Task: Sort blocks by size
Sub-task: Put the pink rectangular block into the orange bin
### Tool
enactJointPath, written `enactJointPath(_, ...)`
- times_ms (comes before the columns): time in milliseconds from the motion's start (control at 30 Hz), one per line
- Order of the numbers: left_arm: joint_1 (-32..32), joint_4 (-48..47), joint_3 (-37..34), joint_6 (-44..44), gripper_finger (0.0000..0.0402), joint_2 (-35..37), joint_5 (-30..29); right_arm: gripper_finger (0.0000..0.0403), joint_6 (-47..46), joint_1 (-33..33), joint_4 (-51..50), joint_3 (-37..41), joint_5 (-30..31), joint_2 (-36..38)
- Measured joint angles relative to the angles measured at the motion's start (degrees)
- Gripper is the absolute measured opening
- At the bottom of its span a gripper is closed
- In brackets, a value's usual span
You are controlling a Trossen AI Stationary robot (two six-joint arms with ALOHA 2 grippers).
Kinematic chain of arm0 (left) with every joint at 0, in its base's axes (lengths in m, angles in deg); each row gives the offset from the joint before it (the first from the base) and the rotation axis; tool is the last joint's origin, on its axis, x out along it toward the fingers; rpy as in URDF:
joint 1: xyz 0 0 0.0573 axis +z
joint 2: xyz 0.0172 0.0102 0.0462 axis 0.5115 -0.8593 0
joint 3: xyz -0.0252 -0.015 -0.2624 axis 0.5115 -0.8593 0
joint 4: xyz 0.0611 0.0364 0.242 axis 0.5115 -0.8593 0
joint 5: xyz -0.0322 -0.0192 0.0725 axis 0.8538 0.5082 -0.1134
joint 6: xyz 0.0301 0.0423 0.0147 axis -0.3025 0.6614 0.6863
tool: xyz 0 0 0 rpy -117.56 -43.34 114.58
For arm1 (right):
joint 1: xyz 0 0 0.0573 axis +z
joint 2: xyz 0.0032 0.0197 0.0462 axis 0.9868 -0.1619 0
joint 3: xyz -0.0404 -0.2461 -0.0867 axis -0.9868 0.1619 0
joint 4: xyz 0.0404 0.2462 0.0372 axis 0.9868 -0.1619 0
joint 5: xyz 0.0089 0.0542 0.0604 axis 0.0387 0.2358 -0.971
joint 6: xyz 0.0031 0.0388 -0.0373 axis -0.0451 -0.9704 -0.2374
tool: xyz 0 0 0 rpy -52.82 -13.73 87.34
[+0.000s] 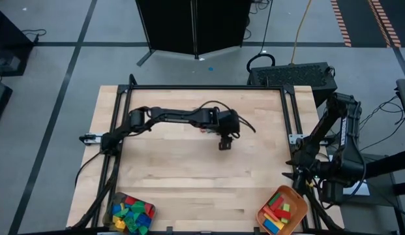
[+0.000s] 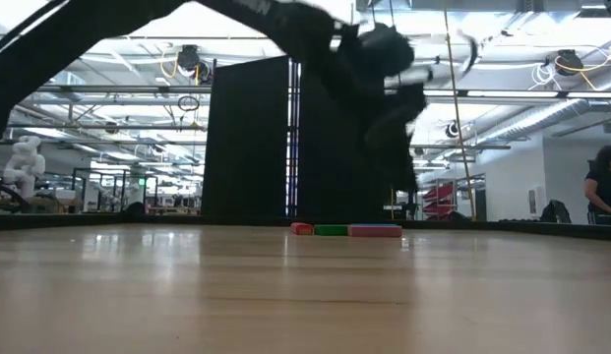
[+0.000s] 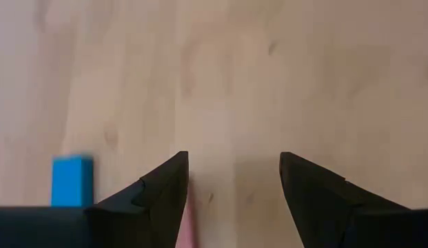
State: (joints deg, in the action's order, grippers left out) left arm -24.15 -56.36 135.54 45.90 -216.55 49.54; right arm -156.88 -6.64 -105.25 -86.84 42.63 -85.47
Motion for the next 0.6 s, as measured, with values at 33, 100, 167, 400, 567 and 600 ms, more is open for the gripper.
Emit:
enactJointPath(33,0.38,0.51,-1.28,-0.07,0.0225,-0.03,-0.33,0.0224,-0.04,0.0,0.06,0.02,-0.1,-0.2)
enactJointPath(100,1.15,2.65,-4.43,-1.1,0.0225,-0.48,-0.52,0.0224,-0.07,0.0,0.35,0.01,-0.11,-0.44)
enactJointPath(167,1.99,4.78,-6.73,-2.67,0.0225,-0.59,-0.46,0.0224,-0.05,0.0,0.26,0.02,-0.14,-0.65)
enactJointPath(400,4.23,8.36,-10.83,-4.25,0.0225,0.18,-1.45,0.0224,-0.12,0.0,0.06,0.0,-0.2,-0.83)
enactJointPath(567,4.28,9.24,-10.89,-6.15,0.0225,0.38,-3.86,0.0224,-0.15,0.0,0.08,0.02,-0.22,-0.83)
enactJointPath(600,4.22,9.11,-10.93,-6.92,0.0225,0.49,-5.39,0.0224,-0.15,0.0,0.07,0.0,-0.24,-0.83)
